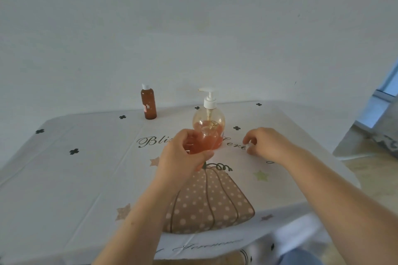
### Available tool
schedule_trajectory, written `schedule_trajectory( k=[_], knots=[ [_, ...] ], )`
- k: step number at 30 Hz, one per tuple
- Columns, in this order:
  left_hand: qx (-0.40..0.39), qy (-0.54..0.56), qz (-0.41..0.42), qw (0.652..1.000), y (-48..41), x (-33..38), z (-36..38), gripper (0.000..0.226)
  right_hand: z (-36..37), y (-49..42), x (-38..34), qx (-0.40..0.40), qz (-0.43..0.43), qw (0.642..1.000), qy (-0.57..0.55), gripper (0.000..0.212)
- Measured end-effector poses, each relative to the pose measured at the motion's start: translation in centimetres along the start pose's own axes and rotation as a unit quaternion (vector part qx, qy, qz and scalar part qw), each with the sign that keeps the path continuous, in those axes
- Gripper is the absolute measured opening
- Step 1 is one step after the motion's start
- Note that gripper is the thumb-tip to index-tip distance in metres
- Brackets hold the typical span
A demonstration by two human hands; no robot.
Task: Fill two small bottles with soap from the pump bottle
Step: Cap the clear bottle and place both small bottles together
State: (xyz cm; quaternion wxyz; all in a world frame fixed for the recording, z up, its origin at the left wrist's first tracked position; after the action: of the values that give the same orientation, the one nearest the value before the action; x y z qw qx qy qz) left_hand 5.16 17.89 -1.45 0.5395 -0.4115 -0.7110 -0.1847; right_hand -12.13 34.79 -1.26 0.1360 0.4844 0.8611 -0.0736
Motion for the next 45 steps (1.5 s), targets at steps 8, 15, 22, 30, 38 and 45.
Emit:
schedule_trajectory(
  k=[8,15,22,30,38,45],
  knots=[
    [0.001,-0.007,-0.001,1.000,0.1,-0.1,-0.3,0.040,-3.0,0.9,-2.6,0.059,-0.044,0.989,-0.127,0.021],
    [0.000,-0.005,-0.009,1.000,-0.3,0.0,-0.8,0.049,-7.0,3.5,-7.3,0.026,-0.128,0.936,-0.326,0.023],
    [-0.014,-0.006,0.006,1.000,-0.4,0.3,-1.5,0.051,-6.4,3.4,-8.9,-0.009,-0.166,0.941,-0.294,0.025],
    [-0.015,-0.039,0.024,0.999,-0.4,0.3,-1.6,0.051,-6.3,3.0,-9.3,-0.039,-0.155,0.967,-0.199,0.017],
    [-0.015,-0.051,0.030,0.998,-0.4,0.5,-1.6,0.049,-5.9,3.2,-9.1,-0.053,-0.133,0.972,-0.187,0.028],
    [-0.012,-0.073,0.048,0.996,-0.4,0.9,-1.8,0.056,-5.5,3.0,-9.6,-0.052,-0.145,0.979,-0.137,0.030]
  ],
)
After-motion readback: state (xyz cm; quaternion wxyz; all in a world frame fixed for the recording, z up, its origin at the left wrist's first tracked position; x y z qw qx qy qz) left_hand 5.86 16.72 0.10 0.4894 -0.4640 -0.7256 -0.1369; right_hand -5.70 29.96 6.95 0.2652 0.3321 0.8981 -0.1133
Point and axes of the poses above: each hand's wrist, its own y-axis away from the middle knuckle, its own z-axis out of the palm, x = y × z, the point moved 4 cm from there along -y, towards the middle knuckle, and after that the axes turned 4 degrees about x, right-handed, at the moved point
